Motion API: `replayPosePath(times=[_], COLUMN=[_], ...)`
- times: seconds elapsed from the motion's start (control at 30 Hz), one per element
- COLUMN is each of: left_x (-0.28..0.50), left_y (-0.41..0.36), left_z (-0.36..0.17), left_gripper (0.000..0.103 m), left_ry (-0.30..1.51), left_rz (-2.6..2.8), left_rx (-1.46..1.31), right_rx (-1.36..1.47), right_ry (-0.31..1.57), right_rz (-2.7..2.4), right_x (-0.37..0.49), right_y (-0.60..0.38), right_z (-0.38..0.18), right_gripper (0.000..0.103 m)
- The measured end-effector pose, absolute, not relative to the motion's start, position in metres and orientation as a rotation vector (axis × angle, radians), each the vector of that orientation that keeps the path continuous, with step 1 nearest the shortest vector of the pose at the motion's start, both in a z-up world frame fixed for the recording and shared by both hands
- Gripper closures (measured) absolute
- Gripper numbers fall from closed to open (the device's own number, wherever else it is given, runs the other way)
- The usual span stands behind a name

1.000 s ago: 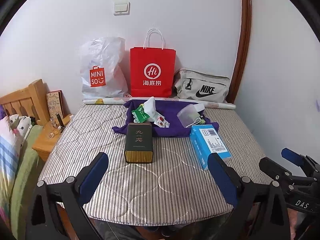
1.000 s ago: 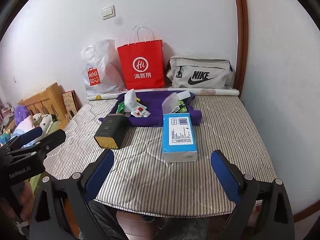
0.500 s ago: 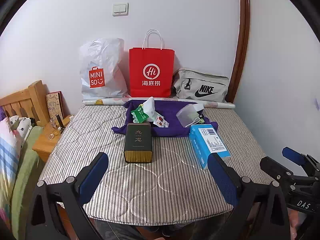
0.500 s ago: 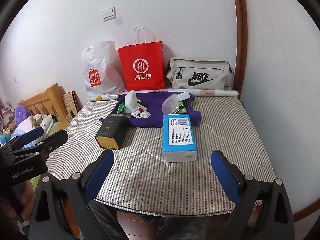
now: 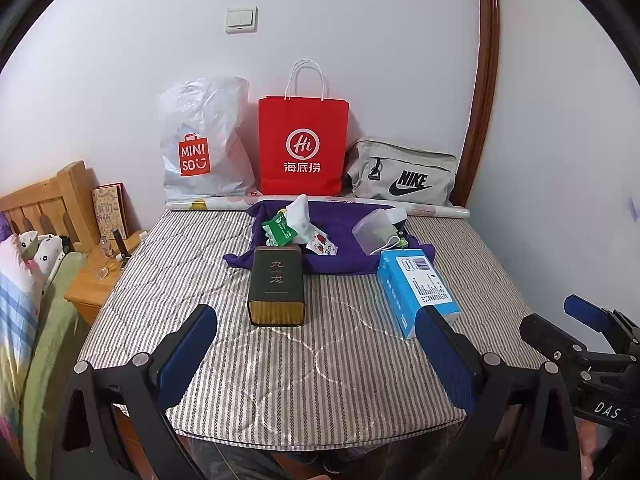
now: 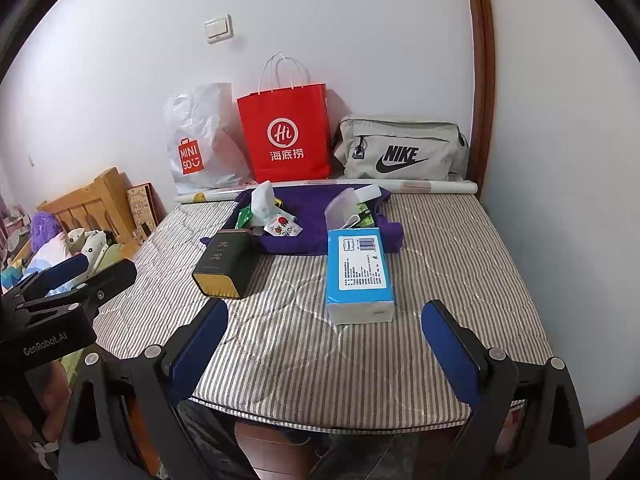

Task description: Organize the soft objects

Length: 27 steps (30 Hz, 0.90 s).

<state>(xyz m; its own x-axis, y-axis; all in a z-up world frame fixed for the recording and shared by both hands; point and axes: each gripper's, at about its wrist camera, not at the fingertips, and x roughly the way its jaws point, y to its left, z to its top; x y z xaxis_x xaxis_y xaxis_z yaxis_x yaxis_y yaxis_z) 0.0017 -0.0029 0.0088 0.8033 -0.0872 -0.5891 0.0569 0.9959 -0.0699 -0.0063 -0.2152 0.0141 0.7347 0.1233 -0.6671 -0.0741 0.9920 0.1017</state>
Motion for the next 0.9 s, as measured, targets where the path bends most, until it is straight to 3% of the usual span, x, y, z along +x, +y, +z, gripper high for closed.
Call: replayPosePath(times=[0.9], left_x=[-0.0009], left_y=[-0.0063], left_z=[0.0112], left_gripper=[0.003], left_ry=[0.632], left_rz=[-0.087], left_rx=[-0.051], right_rx=[0.070], right_ry=[0.728], right_rz=[0.106], right_x=[-0.0116], right_y=[-0.2148], right_z=[0.0199], right_gripper=[0.007])
